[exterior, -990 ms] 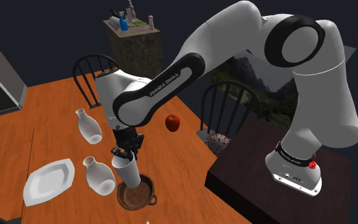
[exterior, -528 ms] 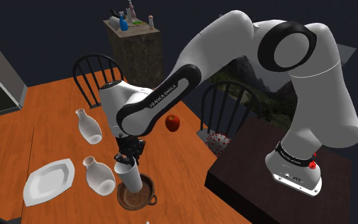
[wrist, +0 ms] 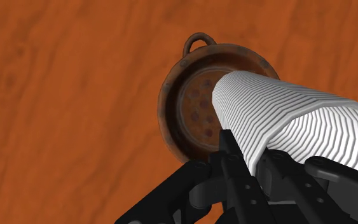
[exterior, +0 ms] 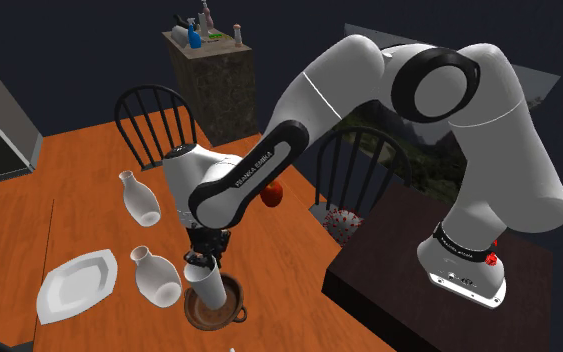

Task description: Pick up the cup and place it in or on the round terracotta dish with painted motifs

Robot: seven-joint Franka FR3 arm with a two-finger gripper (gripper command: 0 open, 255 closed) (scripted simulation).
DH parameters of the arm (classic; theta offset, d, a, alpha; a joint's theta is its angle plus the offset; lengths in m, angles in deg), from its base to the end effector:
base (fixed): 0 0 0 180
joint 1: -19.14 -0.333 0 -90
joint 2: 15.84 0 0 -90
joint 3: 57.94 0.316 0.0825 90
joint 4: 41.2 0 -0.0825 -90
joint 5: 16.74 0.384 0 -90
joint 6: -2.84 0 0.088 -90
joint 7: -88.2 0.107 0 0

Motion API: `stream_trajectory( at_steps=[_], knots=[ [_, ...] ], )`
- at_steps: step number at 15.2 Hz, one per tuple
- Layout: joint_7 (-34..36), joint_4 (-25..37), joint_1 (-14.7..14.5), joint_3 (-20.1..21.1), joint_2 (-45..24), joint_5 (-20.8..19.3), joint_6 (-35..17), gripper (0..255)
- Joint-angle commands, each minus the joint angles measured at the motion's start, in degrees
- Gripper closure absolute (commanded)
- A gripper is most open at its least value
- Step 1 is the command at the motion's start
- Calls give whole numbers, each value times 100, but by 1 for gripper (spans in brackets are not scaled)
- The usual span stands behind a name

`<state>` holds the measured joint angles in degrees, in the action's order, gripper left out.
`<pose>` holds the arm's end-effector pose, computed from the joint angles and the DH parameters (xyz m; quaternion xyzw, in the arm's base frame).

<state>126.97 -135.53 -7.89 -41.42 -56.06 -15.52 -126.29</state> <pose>0.5067 0.4523 0.2118 -0.9943 -0.0053 0.0923 0.0538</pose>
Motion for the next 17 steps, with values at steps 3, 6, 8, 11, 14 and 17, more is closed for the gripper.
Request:
stream_trajectory(
  at_steps=[3, 6, 8, 11, 14, 17],
  knots=[
    [-25, 9, -19, -34, -207, -32, -196, 255],
    [-33, 27, -34, -51, -316, -47, -286, 255],
    [-33, 28, -34, -51, -316, -47, -286, 255],
    [-33, 28, -34, -51, -316, -47, -286, 255],
    [-33, 28, -34, -51, -316, -47, -286, 0],
    [-33, 28, -34, -51, -317, -47, -285, 0]
  ],
)
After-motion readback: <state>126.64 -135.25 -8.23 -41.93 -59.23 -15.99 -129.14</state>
